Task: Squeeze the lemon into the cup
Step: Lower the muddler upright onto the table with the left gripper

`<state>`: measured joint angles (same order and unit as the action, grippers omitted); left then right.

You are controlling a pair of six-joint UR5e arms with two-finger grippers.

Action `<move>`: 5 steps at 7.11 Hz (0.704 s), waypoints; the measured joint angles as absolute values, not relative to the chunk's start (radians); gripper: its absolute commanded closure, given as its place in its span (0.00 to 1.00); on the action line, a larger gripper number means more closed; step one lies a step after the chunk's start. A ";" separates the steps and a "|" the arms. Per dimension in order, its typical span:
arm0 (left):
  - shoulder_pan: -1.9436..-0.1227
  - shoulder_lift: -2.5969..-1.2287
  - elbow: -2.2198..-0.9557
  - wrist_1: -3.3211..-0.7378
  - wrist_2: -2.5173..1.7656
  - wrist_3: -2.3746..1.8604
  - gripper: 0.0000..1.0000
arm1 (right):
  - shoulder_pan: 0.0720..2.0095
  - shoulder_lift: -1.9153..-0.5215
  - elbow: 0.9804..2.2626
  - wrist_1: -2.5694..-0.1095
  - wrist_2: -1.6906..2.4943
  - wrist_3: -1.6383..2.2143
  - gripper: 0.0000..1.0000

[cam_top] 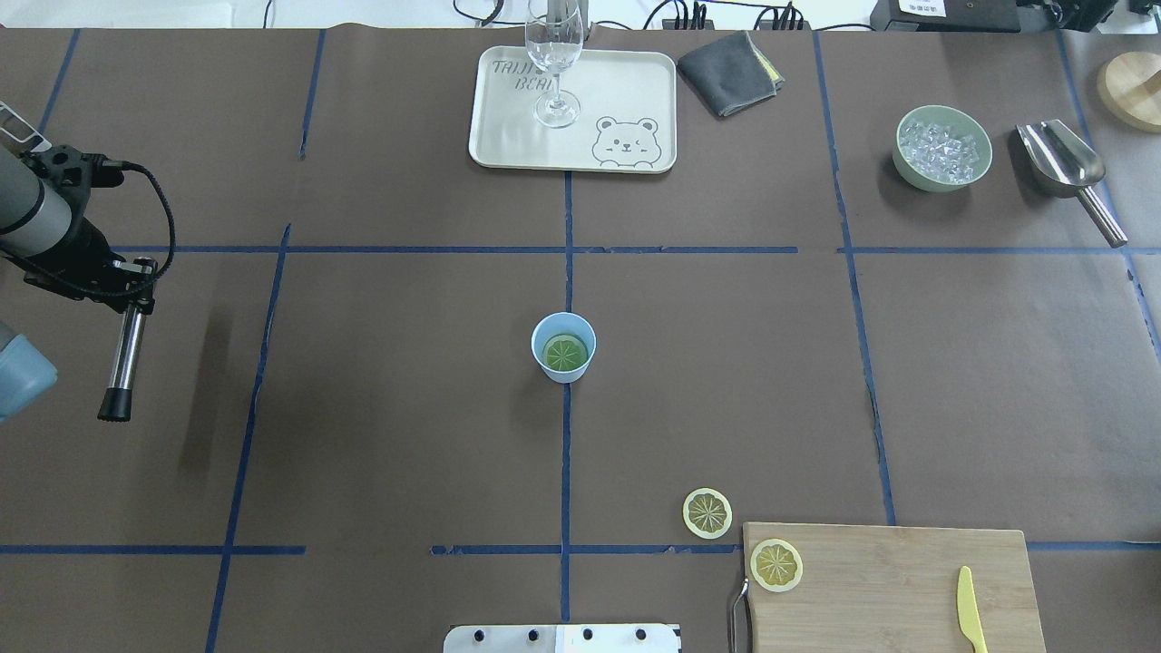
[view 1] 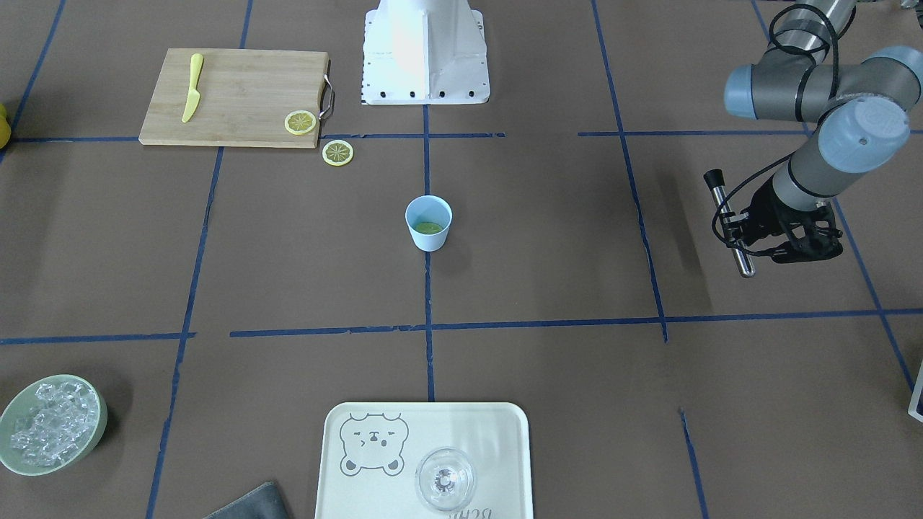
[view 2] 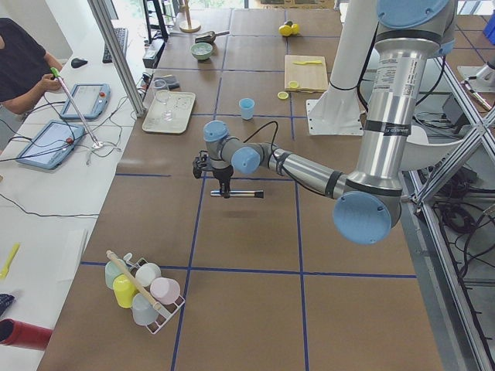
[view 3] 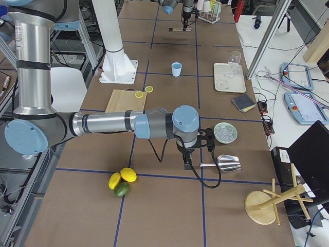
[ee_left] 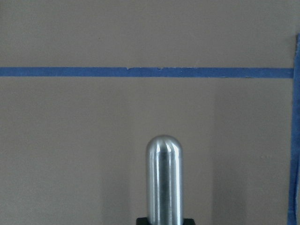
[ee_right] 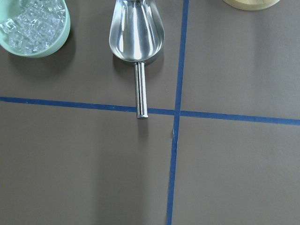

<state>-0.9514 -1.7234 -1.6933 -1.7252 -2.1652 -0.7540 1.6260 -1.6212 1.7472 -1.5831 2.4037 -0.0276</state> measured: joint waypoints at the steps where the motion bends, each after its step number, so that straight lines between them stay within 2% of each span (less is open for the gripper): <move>1: -0.938 -1.725 -1.691 -1.726 -2.163 -0.754 1.00 | 1.626 -1.621 1.748 -1.583 2.404 -0.028 0.00; 5: -0.880 -1.729 -1.684 -1.726 -2.157 -0.749 1.00 | 1.626 -1.621 1.754 -1.583 2.404 -0.028 0.00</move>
